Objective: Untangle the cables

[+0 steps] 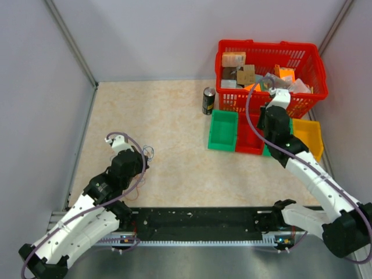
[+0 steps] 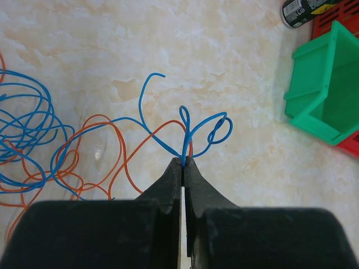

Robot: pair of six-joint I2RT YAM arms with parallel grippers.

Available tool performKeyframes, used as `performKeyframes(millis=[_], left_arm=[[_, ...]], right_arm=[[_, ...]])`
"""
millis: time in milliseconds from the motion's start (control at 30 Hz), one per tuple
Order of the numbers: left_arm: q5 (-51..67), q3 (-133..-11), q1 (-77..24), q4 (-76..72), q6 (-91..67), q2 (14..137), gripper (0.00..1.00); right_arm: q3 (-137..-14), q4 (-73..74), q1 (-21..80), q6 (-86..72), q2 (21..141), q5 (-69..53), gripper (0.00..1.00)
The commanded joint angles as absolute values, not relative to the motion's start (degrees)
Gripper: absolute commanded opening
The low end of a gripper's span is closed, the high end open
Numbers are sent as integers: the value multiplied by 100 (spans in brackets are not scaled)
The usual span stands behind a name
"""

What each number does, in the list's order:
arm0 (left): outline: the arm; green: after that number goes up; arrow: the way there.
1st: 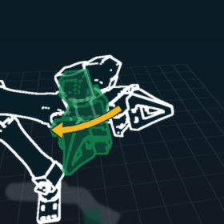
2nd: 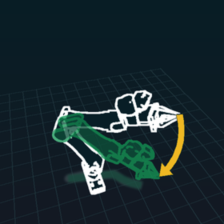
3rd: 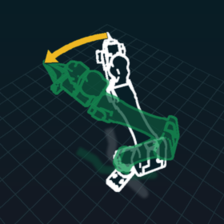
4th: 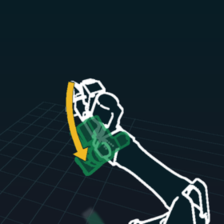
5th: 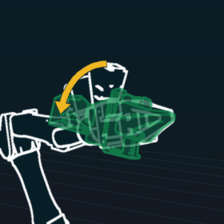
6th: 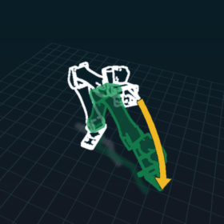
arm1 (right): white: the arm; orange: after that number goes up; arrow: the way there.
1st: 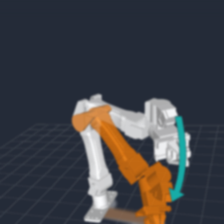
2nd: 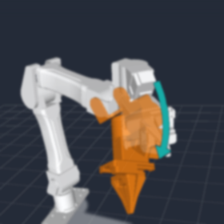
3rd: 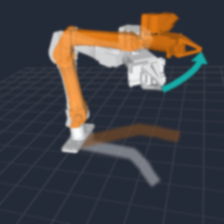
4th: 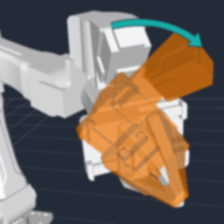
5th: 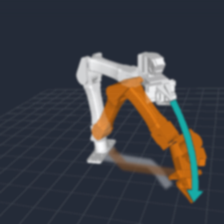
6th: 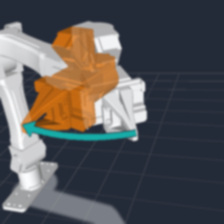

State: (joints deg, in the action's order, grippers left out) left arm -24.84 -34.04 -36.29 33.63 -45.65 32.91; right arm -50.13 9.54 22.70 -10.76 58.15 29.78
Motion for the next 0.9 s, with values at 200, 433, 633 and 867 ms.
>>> performKeyframes(millis=[200,433,633,867], left_arm=[[-2127,-3454,-3621,3094,-4465,3235,0],[-1653,-3358,-3612,2708,-4263,3129,0],[-1398,-3454,-3612,2549,-4175,3313,0],[-1239,-3489,-3612,2540,-4122,3287,0]], right_arm=[[-5107,-176,2162,-1344,6644,2444,0],[-3913,-316,2162,-2494,6688,2338,0],[-3717,-606,2153,-2699,7232,2285,0],[-4069,-931,1960,-2216,7980,2214,0]])
